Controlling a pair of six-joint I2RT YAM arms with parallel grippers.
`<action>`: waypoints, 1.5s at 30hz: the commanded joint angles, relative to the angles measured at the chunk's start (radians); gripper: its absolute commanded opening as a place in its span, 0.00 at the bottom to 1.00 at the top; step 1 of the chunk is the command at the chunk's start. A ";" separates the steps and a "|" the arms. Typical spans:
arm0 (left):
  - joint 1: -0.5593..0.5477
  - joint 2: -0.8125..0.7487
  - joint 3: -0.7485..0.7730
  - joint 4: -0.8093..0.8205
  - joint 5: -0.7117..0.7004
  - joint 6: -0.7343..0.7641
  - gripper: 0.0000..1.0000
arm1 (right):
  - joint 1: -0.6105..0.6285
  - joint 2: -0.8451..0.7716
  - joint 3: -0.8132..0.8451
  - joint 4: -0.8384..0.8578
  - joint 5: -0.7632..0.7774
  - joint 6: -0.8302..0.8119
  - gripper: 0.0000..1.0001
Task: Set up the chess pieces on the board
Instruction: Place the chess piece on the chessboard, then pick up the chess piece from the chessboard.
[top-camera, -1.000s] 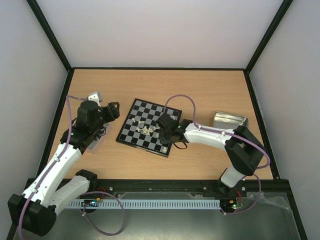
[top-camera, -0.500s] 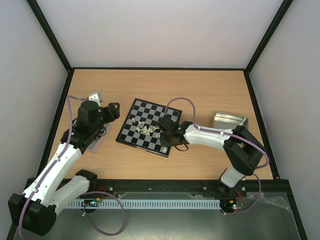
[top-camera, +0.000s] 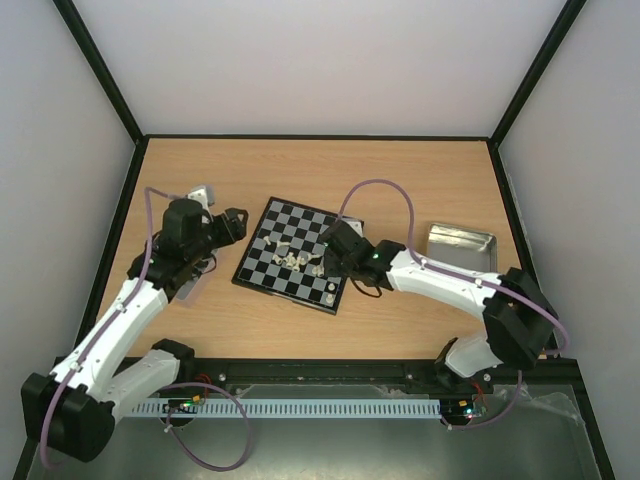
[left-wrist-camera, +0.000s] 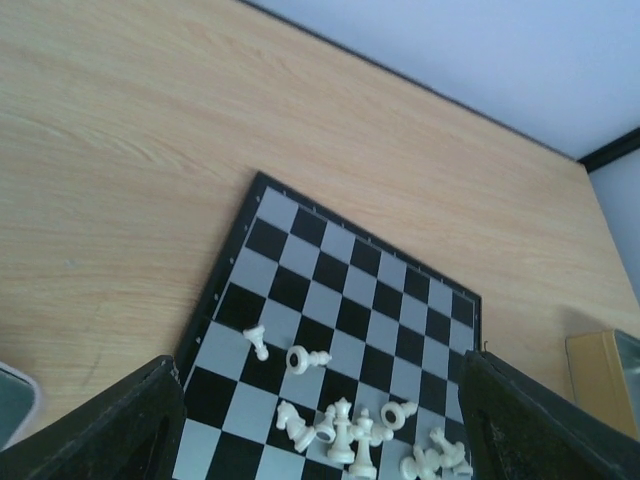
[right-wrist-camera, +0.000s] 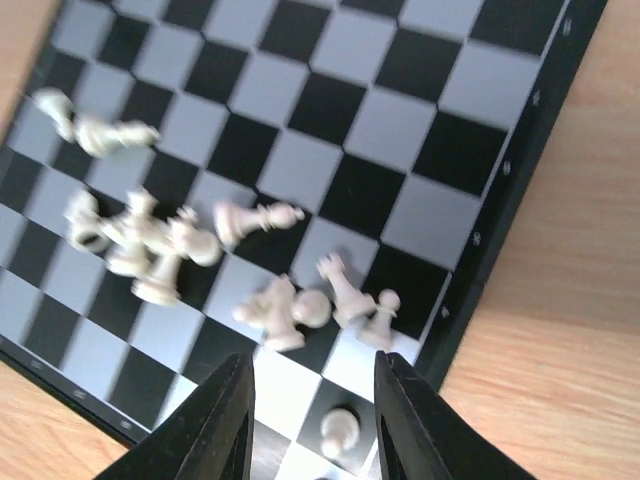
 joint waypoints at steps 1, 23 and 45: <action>0.001 0.090 0.026 -0.026 0.093 0.016 0.76 | 0.005 -0.057 0.015 0.126 0.101 0.022 0.32; -0.087 0.766 0.338 -0.195 0.008 -0.084 0.41 | 0.002 0.016 -0.070 0.353 0.161 -0.042 0.24; -0.102 0.952 0.474 -0.280 -0.071 -0.094 0.28 | 0.003 0.060 -0.062 0.358 0.172 -0.083 0.22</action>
